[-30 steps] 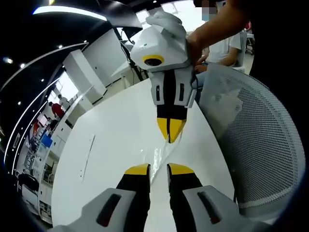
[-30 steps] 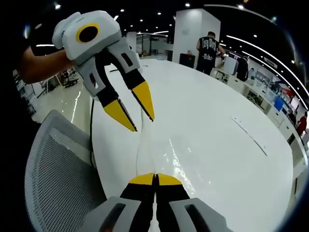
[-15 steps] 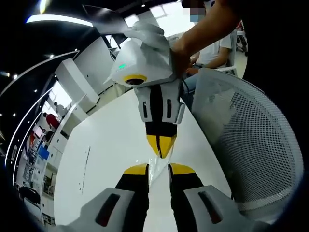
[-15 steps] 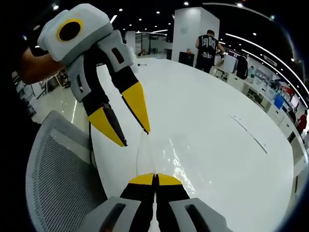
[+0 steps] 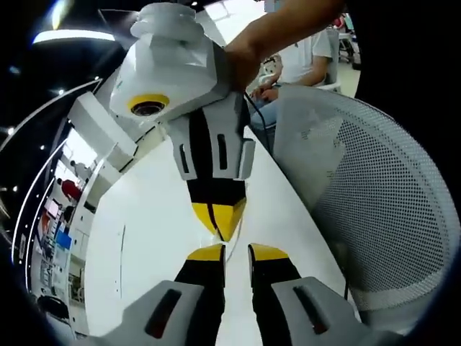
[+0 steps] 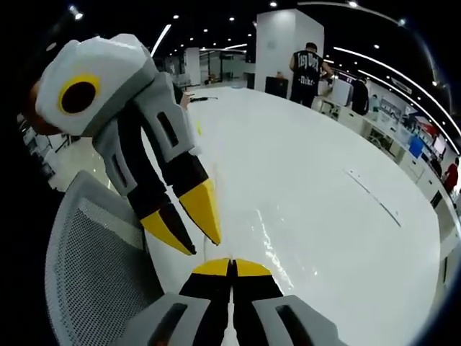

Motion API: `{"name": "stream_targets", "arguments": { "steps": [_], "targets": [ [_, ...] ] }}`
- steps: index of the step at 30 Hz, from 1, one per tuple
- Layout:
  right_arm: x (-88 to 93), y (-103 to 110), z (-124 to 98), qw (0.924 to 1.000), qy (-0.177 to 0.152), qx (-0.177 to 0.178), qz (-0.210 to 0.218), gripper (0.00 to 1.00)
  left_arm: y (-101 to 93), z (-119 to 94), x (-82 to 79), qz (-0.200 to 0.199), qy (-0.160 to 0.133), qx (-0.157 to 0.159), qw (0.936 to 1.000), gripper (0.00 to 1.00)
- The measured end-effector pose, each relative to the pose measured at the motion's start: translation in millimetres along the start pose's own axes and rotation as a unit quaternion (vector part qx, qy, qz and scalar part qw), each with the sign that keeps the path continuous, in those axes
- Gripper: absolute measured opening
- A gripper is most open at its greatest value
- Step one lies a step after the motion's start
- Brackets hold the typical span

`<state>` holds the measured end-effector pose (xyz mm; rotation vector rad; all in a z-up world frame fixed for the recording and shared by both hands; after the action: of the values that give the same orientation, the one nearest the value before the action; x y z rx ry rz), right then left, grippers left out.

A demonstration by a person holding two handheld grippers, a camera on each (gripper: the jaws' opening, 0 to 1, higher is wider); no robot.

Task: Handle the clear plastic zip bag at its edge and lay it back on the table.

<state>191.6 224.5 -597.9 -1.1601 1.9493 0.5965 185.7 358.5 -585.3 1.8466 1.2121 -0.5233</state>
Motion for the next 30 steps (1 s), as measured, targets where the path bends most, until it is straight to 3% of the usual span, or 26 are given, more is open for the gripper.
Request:
{"name": "stream_targets", "arguments": {
  "steps": [13, 30],
  "targets": [
    [-8.8, 6.0, -2.0, 1.0, 0.0, -0.002, 0.004, 0.0, -5.4, 5.2, 4.8, 0.018, 0.022, 0.0, 0.9996, 0.01],
    [-18.0, -3.7, -9.0, 0.9995, -0.013, 0.028, -0.003, 0.0, -9.7, 5.3, 8.0, 0.012, 0.025, 0.0, 0.9996, 0.0]
  ]
}}
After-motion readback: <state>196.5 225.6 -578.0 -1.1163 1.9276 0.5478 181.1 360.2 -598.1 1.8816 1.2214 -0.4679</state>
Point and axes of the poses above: the point that each gripper's makers call its tool centre point, and the gripper's own axes: z roughly forward along the fingers, y roughly to its left, x roughly out of its underside, the point moved 10 cm from there along -z, roughly backward along the fingers, and after that the axes turned 10 degrees about -y, right-handed, at the moved point
